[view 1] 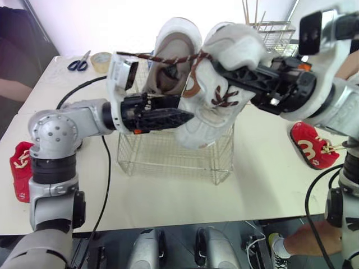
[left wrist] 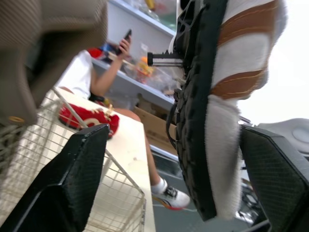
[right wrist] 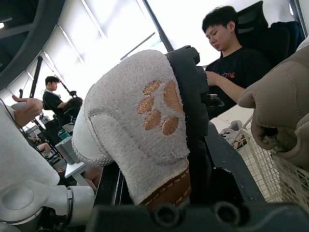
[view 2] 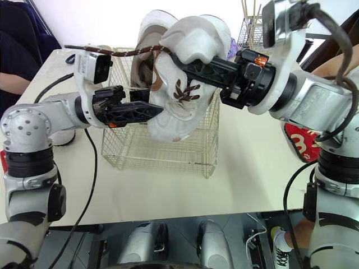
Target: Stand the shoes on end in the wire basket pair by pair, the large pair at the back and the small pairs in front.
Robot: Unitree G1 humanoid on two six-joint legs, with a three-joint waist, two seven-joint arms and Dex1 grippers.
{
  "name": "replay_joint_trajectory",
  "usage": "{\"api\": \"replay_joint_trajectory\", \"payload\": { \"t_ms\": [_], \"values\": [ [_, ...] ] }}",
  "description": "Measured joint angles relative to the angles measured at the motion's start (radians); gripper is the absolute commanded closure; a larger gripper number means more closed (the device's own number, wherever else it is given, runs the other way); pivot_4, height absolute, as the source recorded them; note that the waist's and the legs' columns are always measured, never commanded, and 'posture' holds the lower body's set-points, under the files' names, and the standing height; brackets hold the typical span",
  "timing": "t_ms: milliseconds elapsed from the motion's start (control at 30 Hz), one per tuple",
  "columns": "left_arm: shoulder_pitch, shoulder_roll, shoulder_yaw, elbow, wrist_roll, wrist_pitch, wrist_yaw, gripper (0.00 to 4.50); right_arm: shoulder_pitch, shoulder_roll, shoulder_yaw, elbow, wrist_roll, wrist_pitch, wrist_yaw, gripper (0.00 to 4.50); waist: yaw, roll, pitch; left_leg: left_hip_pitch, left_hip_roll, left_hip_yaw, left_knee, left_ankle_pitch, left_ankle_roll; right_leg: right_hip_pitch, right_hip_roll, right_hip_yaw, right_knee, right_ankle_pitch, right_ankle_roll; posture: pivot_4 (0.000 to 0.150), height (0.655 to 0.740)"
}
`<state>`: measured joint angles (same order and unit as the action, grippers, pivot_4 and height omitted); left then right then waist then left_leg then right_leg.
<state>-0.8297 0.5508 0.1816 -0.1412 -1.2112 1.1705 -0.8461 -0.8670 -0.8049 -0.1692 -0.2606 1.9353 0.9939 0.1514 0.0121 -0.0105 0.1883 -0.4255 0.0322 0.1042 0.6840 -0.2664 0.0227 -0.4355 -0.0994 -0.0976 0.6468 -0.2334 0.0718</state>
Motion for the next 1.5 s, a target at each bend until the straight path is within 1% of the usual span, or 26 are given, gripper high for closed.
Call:
{"api": "replay_joint_trajectory", "payload": {
  "t_ms": [267, 367, 567, 700, 867, 1067, 1167, 1500],
  "values": [
    [0.0, -0.021, 0.0, -0.022, -0.029, -0.004, 0.028, 0.03, -0.009, 0.009, 0.016, 0.001, -0.046, 0.0, 0.029, 3.79, -0.001, 0.0, 0.0, 0.0, 0.0, 0.0, 0.0, 0.0, 0.0, 0.0, 0.0, 0.0, -0.001, 0.0, 0.0, 0.15, 0.74],
    [0.0, -0.019, 0.0, -0.023, -0.042, -0.003, 0.036, 0.03, -0.009, 0.009, 0.02, 0.0, -0.091, -0.001, 0.052, 3.79, -0.001, 0.0, 0.0, 0.0, 0.0, 0.0, 0.0, 0.0, 0.0, 0.0, 0.0, 0.0, -0.001, 0.0, 0.0, 0.15, 0.74],
    [0.001, 0.041, 0.025, -0.023, -0.068, 0.002, 0.041, 0.03, -0.046, -0.02, 0.02, 0.0, -0.272, 0.0, 0.155, 3.79, -0.001, 0.0, 0.0, 0.0, 0.0, 0.0, 0.0, 0.0, 0.0, 0.0, 0.0, 0.0, -0.001, 0.0, 0.0, 0.15, 0.74],
    [0.033, 0.105, 0.044, -0.028, -0.087, 0.006, 0.041, 0.03, -0.068, -0.087, 0.025, 0.005, -0.458, -0.004, 0.31, 3.79, -0.001, 0.0, 0.0, 0.0, 0.0, 0.0, 0.0, 0.0, 0.001, 0.0, 0.0, 0.0, -0.001, 0.0, 0.0, 0.15, 0.74],
    [0.044, 0.149, 0.05, -0.03, -0.105, 0.007, 0.043, 0.03, -0.085, -0.108, 0.083, 0.012, -0.697, -0.072, 0.533, 3.79, -0.002, 0.0, 0.0, 0.0, 0.0, 0.001, 0.0, 0.0, 0.001, 0.0, 0.0, 0.0, -0.002, 0.0, 0.0, 0.15, 0.74],
    [0.066, 0.176, 0.069, -0.041, -0.11, 0.005, 0.05, 0.03, -0.071, -0.102, 0.16, 0.031, -0.915, -0.186, 0.742, 3.79, -0.001, 0.0, 0.001, -0.001, 0.0, 0.001, 0.0, 0.0, 0.0, -0.001, 0.0, 0.0, -0.002, 0.0, 0.0, 0.15, 0.74],
    [0.07, 0.177, 0.071, -0.054, -0.117, 0.002, 0.065, 0.03, -0.046, -0.067, 0.196, 0.053, -1.005, -0.251, 0.839, 3.79, -0.001, 0.0, 0.001, -0.001, 0.0, 0.001, 0.0, 0.0, 0.0, -0.001, 0.0, 0.0, -0.002, 0.0, 0.0, 0.15, 0.74],
    [0.072, 0.178, 0.071, -0.054, -0.125, -0.002, 0.063, 0.03, -0.026, 0.002, 0.27, 0.21, -1.233, -0.396, 1.026, 3.79, -0.001, 0.0, 0.001, 0.0, 0.0, 0.001, 0.0, 0.002, -0.004, 0.0, 0.0, 0.0, -0.002, 0.0, 0.0, 0.15, 0.74]
  ]
}}
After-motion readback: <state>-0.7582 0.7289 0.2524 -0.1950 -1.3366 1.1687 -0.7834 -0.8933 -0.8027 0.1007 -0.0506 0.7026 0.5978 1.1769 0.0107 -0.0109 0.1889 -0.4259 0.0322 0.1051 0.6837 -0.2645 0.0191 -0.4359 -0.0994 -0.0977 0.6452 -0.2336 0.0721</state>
